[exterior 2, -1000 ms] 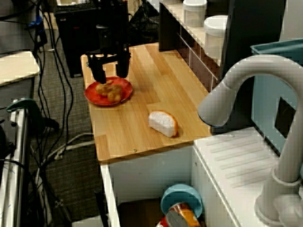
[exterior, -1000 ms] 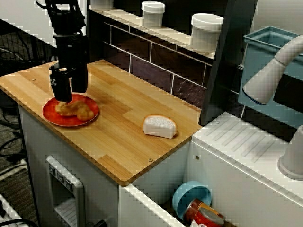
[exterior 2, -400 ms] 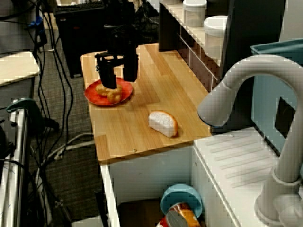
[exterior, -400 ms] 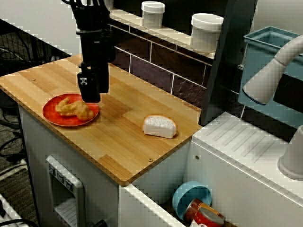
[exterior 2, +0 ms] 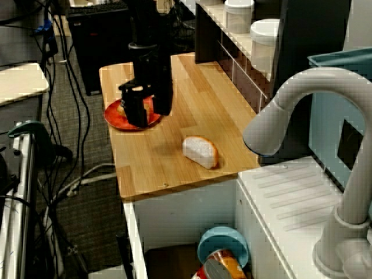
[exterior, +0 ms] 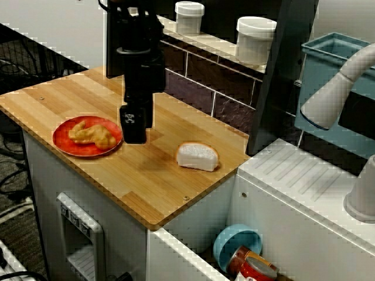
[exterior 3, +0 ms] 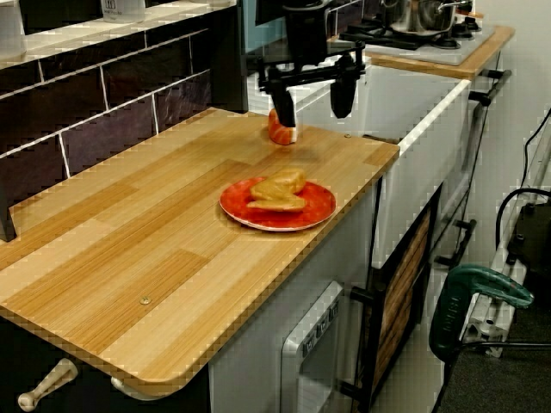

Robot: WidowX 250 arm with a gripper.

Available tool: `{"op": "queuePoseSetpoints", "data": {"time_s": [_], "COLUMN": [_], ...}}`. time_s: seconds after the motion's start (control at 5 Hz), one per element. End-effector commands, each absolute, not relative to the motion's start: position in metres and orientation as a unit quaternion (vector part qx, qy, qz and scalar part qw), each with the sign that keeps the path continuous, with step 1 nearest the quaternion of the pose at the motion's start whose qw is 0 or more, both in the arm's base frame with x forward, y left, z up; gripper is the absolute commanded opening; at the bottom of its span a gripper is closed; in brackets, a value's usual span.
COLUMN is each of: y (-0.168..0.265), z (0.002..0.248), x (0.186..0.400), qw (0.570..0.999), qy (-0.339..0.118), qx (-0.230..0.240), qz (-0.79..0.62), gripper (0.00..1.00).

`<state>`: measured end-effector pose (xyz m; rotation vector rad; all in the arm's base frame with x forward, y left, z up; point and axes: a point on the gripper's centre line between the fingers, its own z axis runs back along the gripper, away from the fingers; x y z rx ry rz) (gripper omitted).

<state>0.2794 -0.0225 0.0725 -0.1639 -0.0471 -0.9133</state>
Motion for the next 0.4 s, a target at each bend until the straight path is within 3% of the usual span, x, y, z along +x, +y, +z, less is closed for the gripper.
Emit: {"op": "queuePoseSetpoints", "data": {"time_s": [0.0,0.2], "y": [-0.0454,-0.0538], "z": [0.0959,0.0912], "x": [0.2944,0.3021], "qw": [0.897,0.905], "qy": [-0.067,-0.088], "qx": [-0.086,-0.074], "qz": [-0.427,-0.410], "gripper": [1.00,1.00]}}
